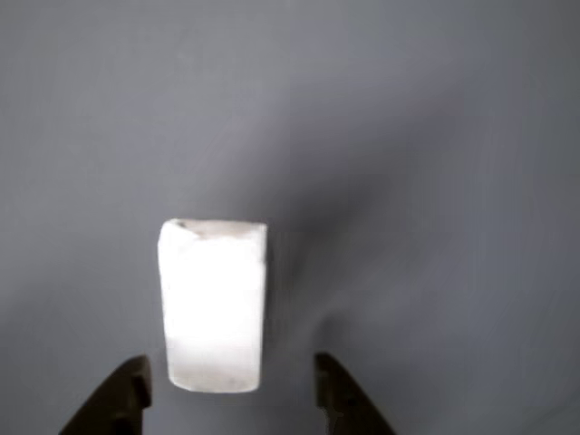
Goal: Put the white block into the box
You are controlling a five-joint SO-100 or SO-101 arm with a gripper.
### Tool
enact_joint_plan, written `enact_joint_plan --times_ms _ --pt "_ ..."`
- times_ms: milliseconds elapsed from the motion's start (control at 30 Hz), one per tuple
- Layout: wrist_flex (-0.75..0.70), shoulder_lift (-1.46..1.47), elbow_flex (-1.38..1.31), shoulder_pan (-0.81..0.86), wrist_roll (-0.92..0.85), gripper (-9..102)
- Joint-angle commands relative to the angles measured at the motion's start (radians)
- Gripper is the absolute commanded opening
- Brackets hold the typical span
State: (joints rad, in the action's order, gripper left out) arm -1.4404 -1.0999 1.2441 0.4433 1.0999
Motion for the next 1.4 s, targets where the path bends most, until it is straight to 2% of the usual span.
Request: enact_joint_plan --times_ms 0,1367 --pt "-0.003 -0.018 -0.002 0.005 -0.009 25" --pt "0.002 0.083 -0.023 -0.025 -0.015 22"
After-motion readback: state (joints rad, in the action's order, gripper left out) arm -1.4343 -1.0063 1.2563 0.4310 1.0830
